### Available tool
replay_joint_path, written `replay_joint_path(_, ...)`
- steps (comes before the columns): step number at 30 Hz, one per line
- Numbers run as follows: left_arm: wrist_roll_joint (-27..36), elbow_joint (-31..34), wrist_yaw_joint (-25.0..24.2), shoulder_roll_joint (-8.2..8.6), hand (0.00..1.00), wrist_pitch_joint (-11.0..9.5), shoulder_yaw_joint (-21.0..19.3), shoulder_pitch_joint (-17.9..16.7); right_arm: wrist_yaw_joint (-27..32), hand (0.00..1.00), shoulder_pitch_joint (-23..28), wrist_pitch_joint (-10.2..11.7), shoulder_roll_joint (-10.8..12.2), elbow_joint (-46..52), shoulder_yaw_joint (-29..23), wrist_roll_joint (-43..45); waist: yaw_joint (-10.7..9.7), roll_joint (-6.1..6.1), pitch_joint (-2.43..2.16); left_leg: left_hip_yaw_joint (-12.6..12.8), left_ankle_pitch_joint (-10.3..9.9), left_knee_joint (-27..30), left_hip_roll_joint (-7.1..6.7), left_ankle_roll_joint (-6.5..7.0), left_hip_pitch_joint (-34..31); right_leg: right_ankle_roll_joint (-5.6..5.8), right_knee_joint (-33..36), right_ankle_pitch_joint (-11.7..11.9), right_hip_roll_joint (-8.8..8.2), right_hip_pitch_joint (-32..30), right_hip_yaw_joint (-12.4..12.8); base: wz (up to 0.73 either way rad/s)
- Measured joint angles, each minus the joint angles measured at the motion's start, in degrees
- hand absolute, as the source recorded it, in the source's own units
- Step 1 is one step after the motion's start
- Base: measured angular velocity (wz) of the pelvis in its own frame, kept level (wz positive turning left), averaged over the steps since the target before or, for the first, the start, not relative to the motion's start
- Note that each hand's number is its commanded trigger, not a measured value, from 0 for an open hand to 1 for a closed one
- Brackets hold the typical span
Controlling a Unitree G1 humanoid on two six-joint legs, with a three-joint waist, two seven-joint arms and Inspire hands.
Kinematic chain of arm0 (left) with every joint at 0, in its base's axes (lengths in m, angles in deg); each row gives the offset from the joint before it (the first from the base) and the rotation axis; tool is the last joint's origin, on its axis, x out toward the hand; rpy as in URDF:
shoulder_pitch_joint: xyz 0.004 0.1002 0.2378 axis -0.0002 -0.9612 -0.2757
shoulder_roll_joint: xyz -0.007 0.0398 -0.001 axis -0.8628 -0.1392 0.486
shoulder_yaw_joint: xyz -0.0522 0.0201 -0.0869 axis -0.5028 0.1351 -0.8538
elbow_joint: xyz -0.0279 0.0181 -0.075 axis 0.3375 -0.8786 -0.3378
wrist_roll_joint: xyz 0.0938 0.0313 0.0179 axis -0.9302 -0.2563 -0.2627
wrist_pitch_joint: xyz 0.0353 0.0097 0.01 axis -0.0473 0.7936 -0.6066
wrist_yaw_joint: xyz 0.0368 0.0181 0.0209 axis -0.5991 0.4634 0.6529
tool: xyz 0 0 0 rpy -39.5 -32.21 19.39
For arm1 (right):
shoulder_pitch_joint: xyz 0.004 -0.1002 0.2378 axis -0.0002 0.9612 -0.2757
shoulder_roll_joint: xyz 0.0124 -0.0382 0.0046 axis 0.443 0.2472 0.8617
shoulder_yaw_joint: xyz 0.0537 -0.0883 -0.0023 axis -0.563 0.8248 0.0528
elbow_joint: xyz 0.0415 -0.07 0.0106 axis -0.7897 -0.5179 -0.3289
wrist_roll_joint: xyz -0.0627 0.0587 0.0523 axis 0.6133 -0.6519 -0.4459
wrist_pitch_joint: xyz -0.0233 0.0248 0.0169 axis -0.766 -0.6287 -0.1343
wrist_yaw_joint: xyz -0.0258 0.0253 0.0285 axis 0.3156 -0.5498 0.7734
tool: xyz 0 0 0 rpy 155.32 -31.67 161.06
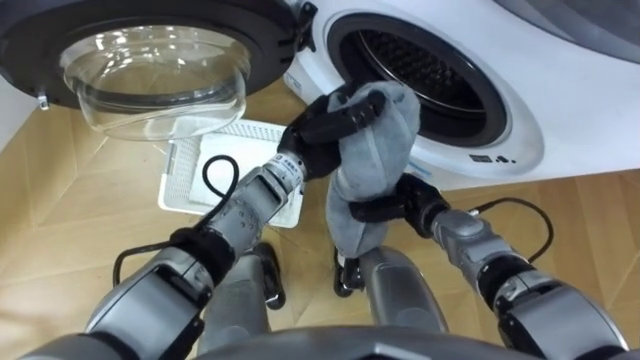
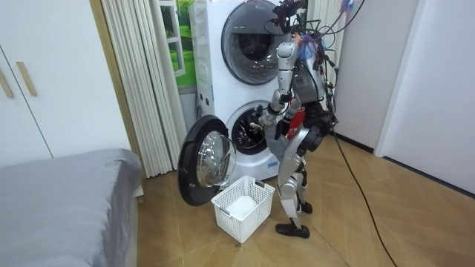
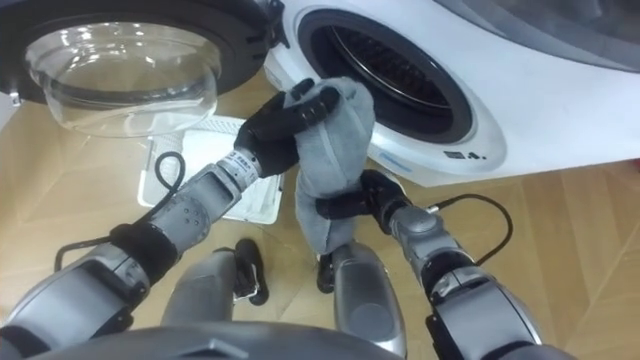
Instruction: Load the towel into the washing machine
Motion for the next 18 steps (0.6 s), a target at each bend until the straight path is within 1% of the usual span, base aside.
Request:
replay_joint_path(2,-0.01,0.00,0.10,-0.10,0.00,0.04,-0.01,-0.04,0.43,1.00,0.22,0.00,0.13,0.02,0.02,-0.10,0.04,0.05,-0.03,-0.30,0.00,-0.04,-0.06,0.00,0.03,0.02,-0.06,0.01,-0.02,0.32,-0.68,0.07)
replay_joint_path(5,0.00,0.00,0.16,-0.08,0.00,0.07,-0.21,-0.12,0.74,1.00,0.38,-0.12,0.05,-0.03,-0.33,-0.15,0.37,0.07,-0.03,-0.74,0.01,-0.04,-0.06,-0.02,0.07,0.01,-0.32,0.01,-0.07,0.72,-0.91,0.09)
replay_joint_path(7,-0.02,-0.20,0.15,0.24,0.00,0.20,-1.80,-0.40,1.26,1.00,0.78,-0.25,0.11,-0.09,-1.17,0.52,1.58,0.22,-0.08,-0.77,0.02,-0.15,-0.05,-0.04,0.23,0.01,-0.47,0.01,0.04,0.86,-0.90,0.00)
replay_joint_path(10,-0.10,-0.44,0.15,0.29,0.00,0.43,-4.03,-2.23,1.85,1.00,1.95,-0.38,0.08,-0.21,-1.29,-0.09,3.25,0.62,-0.20,-0.21,0.06,-0.73,-0.06,-0.10,0.77,-0.03,-0.67,0.04,0.37,1.08,-0.89,-0.03)
replay_joint_path(11,-0.19,-1.03,0.17,0.04,0.00,0.62,-4.79,-3.29,1.89,1.00,2.47,-0.55,0.01,-0.23,-1.39,-0.25,3.76,1.19,-0.28,-0.37,0.13,-1.42,-0.07,-0.21,0.88,-0.05,-1.27,0.28,0.48,1.39,-1.10,0.00)
replay_joint_path(12,-0.22,-1.41,0.24,-0.14,0.00,0.68,-5.06,-3.87,1.83,1.00,2.62,-0.86,-0.09,-0.28,-1.39,-0.47,4.10,1.47,-0.29,-0.46,0.16,-1.60,-0.09,-0.25,0.97,-0.07,-1.32,0.36,0.52,1.54,-1.15,0.00)
replay_joint_path(14,-1.74,-2.11,1.40,-0.93,0.00,1.85,-7.28,-6.13,1.73,1.00,3.07,-1.67,-0.53,-0.74,-2.32,-1.42,5.18,2.11,-0.22,-0.42,0.24,-2.10,-0.17,-0.34,1.01,-0.08,-1.26,0.35,0.18,1.43,-1.30,0.03)
replay_joint_path(15,-2.22,-2.59,1.80,-1.23,0.00,1.91,-7.91,-6.60,1.74,1.00,3.24,-1.82,-0.52,-0.74,-3.15,-1.42,5.46,2.19,-0.23,-0.41,0.29,-2.27,-0.20,-0.38,1.01,-0.08,-1.26,0.35,0.12,1.37,-1.29,0.04)
replay_joint_path(16,-3.69,-4.20,2.69,-1.76,0.00,2.00,-9.36,-7.17,1.78,1.00,3.45,-2.07,-0.56,-0.70,-4.55,-1.61,5.93,2.24,-0.26,-0.42,0.56,-2.89,-0.43,-0.46,1.06,-0.09,-1.27,0.34,0.01,1.17,-1.24,0.06)
replay_joint_path(17,-6.12,-5.75,3.88,-2.41,0.00,2.17,-10.59,-7.44,1.79,1.00,3.44,-2.20,-0.80,-0.76,-5.81,-2.00,6.15,2.24,-0.26,-0.50,1.16,-3.80,-0.96,-0.46,1.08,-0.08,-1.27,0.33,-0.11,0.78,-1.25,0.07)
replay_joint_path(18,-7.25,-6.38,4.44,-2.61,0.00,2.25,-11.10,-7.58,1.83,1.00,3.44,-2.21,-0.99,-0.83,-6.08,-2.70,6.29,2.25,-0.25,-0.49,1.39,-4.08,-1.13,-0.44,1.08,-0.08,-1.34,0.34,-0.23,0.64,-1.26,0.11)
